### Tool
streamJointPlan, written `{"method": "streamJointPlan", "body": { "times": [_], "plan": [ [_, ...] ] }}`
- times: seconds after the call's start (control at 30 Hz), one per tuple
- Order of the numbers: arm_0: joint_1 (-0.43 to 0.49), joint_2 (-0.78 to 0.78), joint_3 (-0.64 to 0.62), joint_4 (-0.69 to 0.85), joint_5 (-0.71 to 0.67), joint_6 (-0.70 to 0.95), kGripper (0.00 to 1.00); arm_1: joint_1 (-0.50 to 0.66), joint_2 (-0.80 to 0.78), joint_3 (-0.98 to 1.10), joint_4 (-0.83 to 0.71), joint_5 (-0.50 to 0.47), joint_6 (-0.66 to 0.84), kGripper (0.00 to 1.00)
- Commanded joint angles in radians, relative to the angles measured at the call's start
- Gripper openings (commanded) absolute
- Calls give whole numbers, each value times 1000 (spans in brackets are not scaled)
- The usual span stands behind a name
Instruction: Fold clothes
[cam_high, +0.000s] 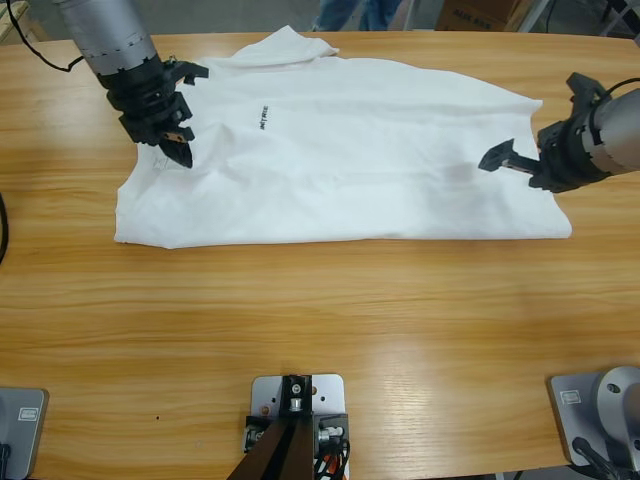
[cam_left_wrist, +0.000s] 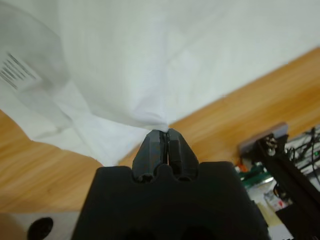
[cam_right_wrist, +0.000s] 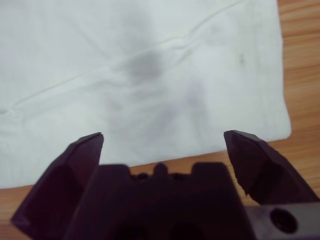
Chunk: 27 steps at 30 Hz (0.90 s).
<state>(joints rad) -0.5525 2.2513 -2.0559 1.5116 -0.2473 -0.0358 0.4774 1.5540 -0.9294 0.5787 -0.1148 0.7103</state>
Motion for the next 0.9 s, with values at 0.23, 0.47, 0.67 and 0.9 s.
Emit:
{"method": "streamJointPlan", "body": {
  "times": [0.23,0.47,0.67,0.9],
  "plan": [
    [-41,-32,244,148,17,133,0,15,60,25,-19,24,-14,991],
    [-77,28,283,143,17,157,0,15,72,23,-19,26,-14,991],
    [-79,82,294,142,6,160,306,15,72,23,-17,27,-14,991],
    [-77,31,310,142,100,143,306,15,74,23,-17,27,-14,991]
  ]
}}
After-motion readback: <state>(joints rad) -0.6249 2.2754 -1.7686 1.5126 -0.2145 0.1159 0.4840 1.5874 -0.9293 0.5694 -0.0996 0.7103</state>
